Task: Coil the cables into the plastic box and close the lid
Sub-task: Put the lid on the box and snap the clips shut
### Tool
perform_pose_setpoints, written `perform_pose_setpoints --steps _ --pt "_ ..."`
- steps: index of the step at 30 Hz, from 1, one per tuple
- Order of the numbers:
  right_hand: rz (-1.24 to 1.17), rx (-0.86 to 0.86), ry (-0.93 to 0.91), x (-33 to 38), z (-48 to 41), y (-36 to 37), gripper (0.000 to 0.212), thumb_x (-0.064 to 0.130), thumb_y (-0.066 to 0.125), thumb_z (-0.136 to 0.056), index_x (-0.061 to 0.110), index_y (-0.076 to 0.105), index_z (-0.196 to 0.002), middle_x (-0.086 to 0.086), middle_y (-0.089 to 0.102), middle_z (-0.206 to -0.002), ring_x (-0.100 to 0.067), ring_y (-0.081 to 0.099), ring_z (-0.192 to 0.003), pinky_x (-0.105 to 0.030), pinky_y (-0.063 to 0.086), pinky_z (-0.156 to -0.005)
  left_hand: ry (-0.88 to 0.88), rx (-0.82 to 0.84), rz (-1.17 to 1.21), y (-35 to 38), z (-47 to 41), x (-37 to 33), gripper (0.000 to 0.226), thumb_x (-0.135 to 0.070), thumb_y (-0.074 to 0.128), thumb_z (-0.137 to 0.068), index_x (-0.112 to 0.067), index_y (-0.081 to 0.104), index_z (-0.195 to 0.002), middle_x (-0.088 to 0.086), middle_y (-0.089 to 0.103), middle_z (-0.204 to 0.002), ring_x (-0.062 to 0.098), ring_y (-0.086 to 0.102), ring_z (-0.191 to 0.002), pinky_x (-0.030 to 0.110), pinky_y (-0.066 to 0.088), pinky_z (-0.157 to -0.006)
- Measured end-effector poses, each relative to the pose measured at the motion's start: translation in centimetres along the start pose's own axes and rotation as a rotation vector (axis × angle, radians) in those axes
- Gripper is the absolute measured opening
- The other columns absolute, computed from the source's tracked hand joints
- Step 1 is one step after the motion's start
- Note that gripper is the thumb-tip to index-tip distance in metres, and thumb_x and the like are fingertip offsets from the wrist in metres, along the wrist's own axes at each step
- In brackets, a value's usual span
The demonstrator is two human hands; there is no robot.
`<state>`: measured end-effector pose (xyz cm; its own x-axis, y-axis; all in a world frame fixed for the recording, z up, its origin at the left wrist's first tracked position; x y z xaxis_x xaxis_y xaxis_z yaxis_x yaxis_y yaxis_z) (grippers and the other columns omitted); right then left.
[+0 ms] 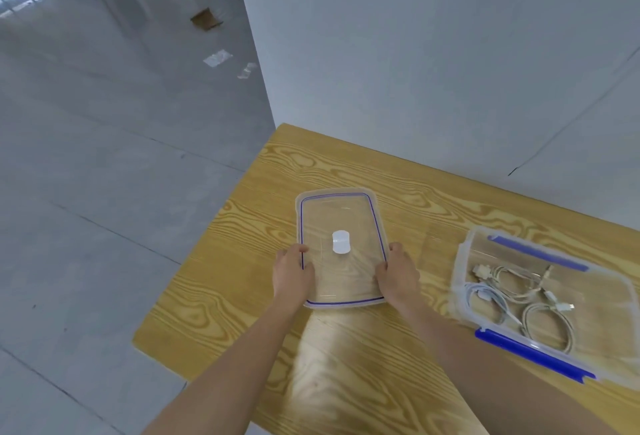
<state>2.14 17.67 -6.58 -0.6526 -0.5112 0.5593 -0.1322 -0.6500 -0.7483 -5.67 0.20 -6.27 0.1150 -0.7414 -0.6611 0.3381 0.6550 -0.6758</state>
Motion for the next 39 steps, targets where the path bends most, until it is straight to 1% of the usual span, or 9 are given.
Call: perform_pose_setpoints --steps 6,13,16,20,24,29,32,36,39 --pt "-0.3 -0.012 0.074 0.6 1.3 -4.3 0.04 0.008 0.044 -0.091 0.006 0.042 -0.131 -0.003 0.054 -0.074 -0.02 0.052 -0.061 -0.029 0.038 -0.052 0.021 -0.024 0.309 -3.3 2.4 -4.5 0.018 -0.019 0.059 -0.088 -0.023 0.063 -0.106 -0.002 0.063 -0.109 0.011 0.057 -0.093 0.032 0.051 -0.08" --pt "-0.598 -0.086 0.085 -0.8 4.4 -13.2 0.021 0.01 0.047 -0.094 0.015 0.055 -0.113 -0.005 0.053 -0.06 -0.014 0.047 -0.048 -0.026 0.038 -0.048 0.327 0.004 0.701 -7.3 6.6 -11.7 0.013 -0.027 0.056 -0.092 -0.025 0.063 -0.103 -0.002 0.068 -0.103 0.014 0.064 -0.092 0.028 0.052 -0.073" --pt "-0.693 -0.033 0.096 -2.2 6.2 -16.8 0.024 0.012 0.05 -0.094 0.015 0.057 -0.116 -0.012 0.057 -0.069 -0.016 0.048 -0.051 -0.028 0.04 -0.05 0.431 0.033 0.823 -7.3 6.6 -13.0 0.031 -0.043 0.061 -0.085 -0.031 0.057 -0.114 -0.002 0.063 -0.116 0.013 0.06 -0.105 0.03 0.052 -0.081" --pt "-0.853 0.072 0.109 -4.0 9.3 -20.5 0.02 0.008 0.054 -0.092 0.014 0.062 -0.109 -0.02 0.067 -0.099 -0.027 0.059 -0.074 -0.028 0.049 -0.058 0.537 0.295 0.771 -5.3 4.8 -14.6 0.087 -0.074 0.064 -0.063 -0.038 0.035 -0.137 -0.008 0.042 -0.144 0.01 0.042 -0.131 0.042 0.04 -0.105" --pt "-0.977 0.226 0.136 -6.5 11.3 -22.5 0.022 0.006 0.057 -0.09 0.011 0.065 -0.11 -0.012 0.069 -0.102 -0.02 0.065 -0.078 -0.026 0.053 -0.061 0.607 0.545 0.666 -2.3 4.3 -17.9 0.082 -0.073 0.065 -0.064 -0.049 0.033 -0.136 -0.02 0.038 -0.145 0.007 0.032 -0.138 0.052 0.029 -0.113" --pt "-1.146 0.428 0.168 -9.7 12.3 -23.9 0.035 0.019 0.078 -0.071 0.008 0.067 -0.102 -0.01 0.058 -0.069 -0.014 0.049 -0.043 -0.022 0.037 -0.039 0.565 0.63 0.874 0.0 4.7 -21.7 0.065 -0.062 0.08 -0.054 -0.018 0.063 -0.099 -0.001 0.069 -0.1 0.02 0.06 -0.104 0.04 0.045 -0.098" --pt "-1.284 0.5 0.156 -11.2 12.7 -24.4 0.053 0.022 0.093 -0.047 0.004 0.069 -0.091 -0.013 0.057 -0.074 -0.019 0.052 -0.054 -0.024 0.041 -0.045 0.492 0.62 0.994 1.6 4.3 -22.4 0.063 -0.055 0.085 -0.052 -0.009 0.058 -0.087 0.003 0.068 -0.082 0.014 0.067 -0.08 0.026 0.053 -0.077" --pt "-1.278 0.361 0.09 -12.1 13.3 -25.6 0.036 0.028 0.069 -0.079 0.004 0.069 -0.106 -0.019 0.066 -0.108 -0.032 0.064 -0.092 -0.041 0.051 -0.08 0.422 0.562 0.973 2.9 4.7 -23.1 0.045 -0.055 0.08 -0.06 -0.018 0.055 -0.065 0.0 0.055 -0.059 0.014 0.053 -0.057 0.024 0.047 -0.062" --pt "-1.279 0.109 0.059 -13.5 13.5 -26.5 0.051 0.045 0.034 -0.095 0.012 0.066 -0.115 -0.013 0.069 -0.114 -0.029 0.064 -0.107 -0.046 0.046 -0.095 0.322 0.478 0.944 3.8 5.0 -23.7 0.038 -0.043 0.072 -0.076 -0.018 0.047 -0.065 -0.004 0.044 -0.051 0.013 0.043 -0.051 0.026 0.036 -0.058"
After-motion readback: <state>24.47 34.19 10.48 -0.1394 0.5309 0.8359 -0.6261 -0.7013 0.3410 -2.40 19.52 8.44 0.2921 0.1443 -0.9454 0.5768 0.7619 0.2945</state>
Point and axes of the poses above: each hand's wrist, its own z-axis away from the middle knuckle, its own y-axis out of the palm, x = y × z, the point moved 1 cm from there along -z, towards the middle knuckle
